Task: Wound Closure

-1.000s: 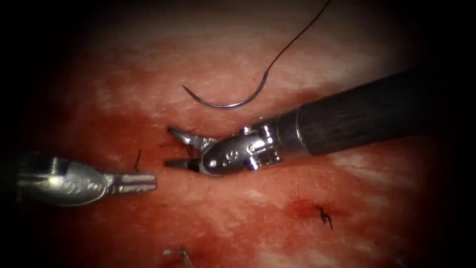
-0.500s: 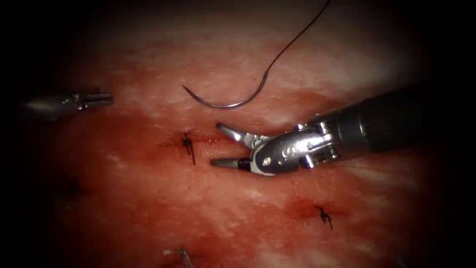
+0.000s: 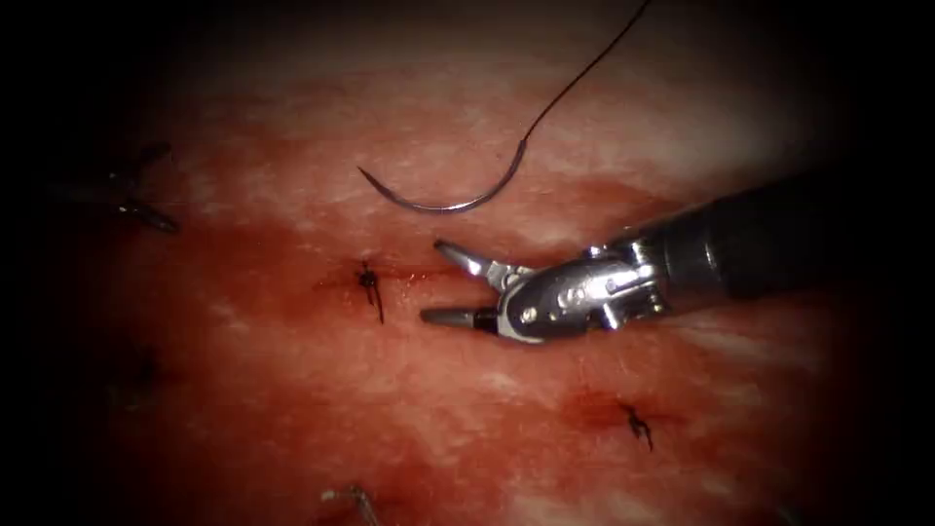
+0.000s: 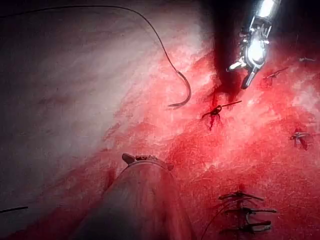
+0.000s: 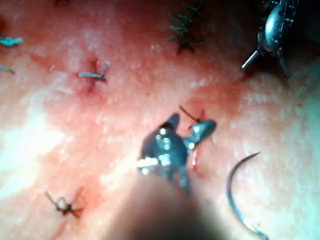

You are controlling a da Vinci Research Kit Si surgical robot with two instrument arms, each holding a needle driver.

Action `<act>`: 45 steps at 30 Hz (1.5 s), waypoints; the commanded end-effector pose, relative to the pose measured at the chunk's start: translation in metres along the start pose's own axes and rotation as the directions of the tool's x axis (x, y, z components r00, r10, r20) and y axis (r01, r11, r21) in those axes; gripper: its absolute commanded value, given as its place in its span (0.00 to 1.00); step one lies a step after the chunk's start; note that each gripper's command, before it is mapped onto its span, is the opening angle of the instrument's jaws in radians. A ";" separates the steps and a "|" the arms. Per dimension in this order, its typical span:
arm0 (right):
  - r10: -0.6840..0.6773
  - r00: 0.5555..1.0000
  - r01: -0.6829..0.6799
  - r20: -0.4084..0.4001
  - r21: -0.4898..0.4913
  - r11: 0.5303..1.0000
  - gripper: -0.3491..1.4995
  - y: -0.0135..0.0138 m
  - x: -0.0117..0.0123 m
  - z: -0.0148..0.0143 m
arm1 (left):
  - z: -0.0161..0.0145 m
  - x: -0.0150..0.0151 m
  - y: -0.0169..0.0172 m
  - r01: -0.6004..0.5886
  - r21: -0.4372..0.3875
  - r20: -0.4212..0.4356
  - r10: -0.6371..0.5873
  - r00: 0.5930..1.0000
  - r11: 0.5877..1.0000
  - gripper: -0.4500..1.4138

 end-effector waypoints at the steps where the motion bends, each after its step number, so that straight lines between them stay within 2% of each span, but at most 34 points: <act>1: 0.006 1.000 -0.006 0.001 0.005 1.000 0.87 -0.0007 -0.0004 0.0003 | 0.0002 -0.0003 0.0007 0.002 -0.004 0.004 -0.002 1.000 1.000 0.82; 5: 0.006 1.000 -0.006 0.001 0.006 1.000 0.87 -0.0005 -0.0006 0.0000 | -0.0018 0.0003 0.0011 0.013 0.007 0.019 -0.013 1.000 1.000 0.86; 8: 0.019 1.000 -0.019 0.004 0.006 1.000 0.87 -0.0002 -0.0008 -0.0005 | -0.0029 0.0027 0.0022 0.036 0.018 0.024 -0.036 0.999 0.999 0.86; 12: 0.099 0.995 -0.099 0.012 0.003 0.995 0.90 0.0001 -0.0009 -0.0009 | -0.0026 0.0063 0.0047 0.027 -0.035 -0.105 -0.030 0.994 0.999 0.84; 18: 0.205 0.976 -0.199 0.076 -0.072 0.977 0.94 0.0001 -0.0008 -0.0012 | -0.0001 0.0107 0.0085 0.003 -0.132 -0.194 -0.029 0.981 0.991 0.75; 20: 0.232 0.969 -0.223 0.090 -0.101 0.970 0.87 0.0002 -0.0009 -0.0014 | 0.0011 0.0117 0.0091 -0.007 -0.138 -0.204 -0.021 0.979 0.990 0.73; 22: 0.288 0.950 -0.278 0.121 -0.091 0.956 0.83 0.0005 -0.0012 -0.0021 | 0.0027 0.0125 0.0095 -0.013 -0.143 -0.215 -0.018 0.977 0.990 0.72; 25: 0.372 0.911 -0.365 0.179 -0.075 0.928 0.76 0.0016 -0.0020 -0.0038 | 0.0047 0.0128 0.0095 -0.018 -0.142 -0.223 -0.014 0.975 0.990 0.72; 27: 0.456 0.869 -0.447 0.191 -0.094 0.890 0.73 0.0027 -0.0028 -0.0053 | 0.0057 0.0124 0.0092 -0.023 -0.141 -0.227 -0.010 0.974 0.990 0.72; 28: 0.500 0.845 -0.489 0.191 -0.104 0.866 0.66 0.0032 -0.0032 -0.0061 | 0.0061 0.0121 0.0089 -0.029 -0.148 -0.224 -0.005 0.975 0.989 0.72; 29: 0.570 0.800 -0.562 0.186 -0.103 0.821 0.51 0.0039 -0.0036 -0.0071 | 0.0064 0.0119 0.0086 -0.032 -0.150 -0.216 -0.001 0.976 0.988 0.71; 30: 0.596 0.783 -0.591 0.177 -0.084 0.802 0.41 0.0045 -0.0040 -0.0078 | 0.0066 0.0117 0.0083 -0.033 -0.147 -0.209 0.002 0.978 0.989 0.70; 31: 0.612 0.774 -0.609 0.166 -0.071 0.790 0.35 0.0050 -0.0043 -0.0086 | 0.0069 0.0115 0.0077 -0.035 -0.142 -0.201 0.006 0.980 0.989 0.70; 33: 0.622 0.768 -0.621 0.155 -0.063 0.782 0.36 0.0056 -0.0048 -0.0099 | 0.0073 0.0112 0.0069 -0.036 -0.138 -0.199 0.008 0.980 0.990 0.68; 35: 0.617 0.767 -0.608 0.176 -0.108 0.786 0.40 0.0055 -0.0052 -0.0108 | 0.0077 0.0111 0.0062 -0.038 -0.142 -0.198 0.009 0.980 0.989 0.68; 38: 0.605 0.755 -0.579 0.253 -0.176 0.796 0.66 0.0044 -0.0059 -0.0115 | 0.0084 0.0112 0.0056 -0.041 -0.147 -0.193 0.012 0.981 0.988 0.66; 41: 0.579 0.755 -0.561 0.308 -0.154 0.814 0.80 0.0035 -0.0068 -0.0114 | 0.0091 0.0115 0.0056 -0.042 -0.157 -0.188 0.012 0.982 0.987 0.65; 45: 0.528 0.783 -0.515 0.329 -0.133 0.847 0.89 0.0031 -0.0078 -0.0110 | 0.0101 0.0121 0.0063 -0.050 -0.189 -0.168 0.018 0.986 0.981 0.62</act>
